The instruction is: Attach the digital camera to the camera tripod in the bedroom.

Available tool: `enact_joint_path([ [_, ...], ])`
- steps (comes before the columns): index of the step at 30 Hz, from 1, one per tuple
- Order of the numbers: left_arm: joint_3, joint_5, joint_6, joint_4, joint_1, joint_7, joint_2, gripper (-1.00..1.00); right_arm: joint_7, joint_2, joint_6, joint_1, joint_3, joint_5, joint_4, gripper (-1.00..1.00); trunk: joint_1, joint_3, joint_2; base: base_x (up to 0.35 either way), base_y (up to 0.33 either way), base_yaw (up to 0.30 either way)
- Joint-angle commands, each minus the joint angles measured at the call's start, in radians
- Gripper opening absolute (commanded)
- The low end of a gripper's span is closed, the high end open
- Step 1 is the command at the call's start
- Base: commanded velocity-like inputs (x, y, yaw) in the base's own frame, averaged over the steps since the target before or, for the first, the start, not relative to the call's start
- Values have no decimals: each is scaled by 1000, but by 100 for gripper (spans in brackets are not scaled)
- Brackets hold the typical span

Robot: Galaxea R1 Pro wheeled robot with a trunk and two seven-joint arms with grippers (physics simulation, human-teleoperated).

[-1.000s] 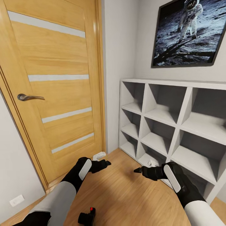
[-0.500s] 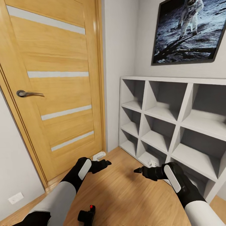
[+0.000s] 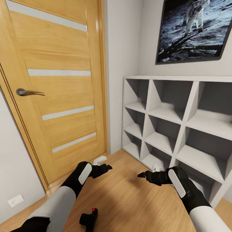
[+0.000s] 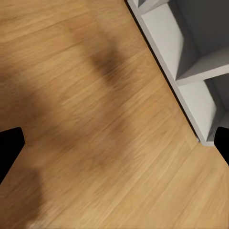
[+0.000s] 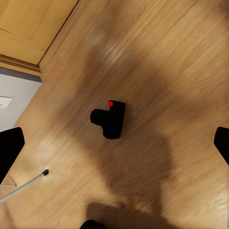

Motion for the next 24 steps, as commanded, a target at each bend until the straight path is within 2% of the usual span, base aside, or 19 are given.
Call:
enact_joint_path([
  [1,-1,4,4,-1,0,2,3,100,9,-1,2,-1,1,9,0,100,4,-4,-8,0,0,0],
  [7,-1,5,3,-1,0,3,16,100,12,-1,2,-1,-3,4,6,100,27,-23,-50,0,0,0],
  [24,-1,4,3,-3,0,3,19,100,24,-1,2,-1,-16,-1,1,100,92,-76,-169,0,0,0],
])
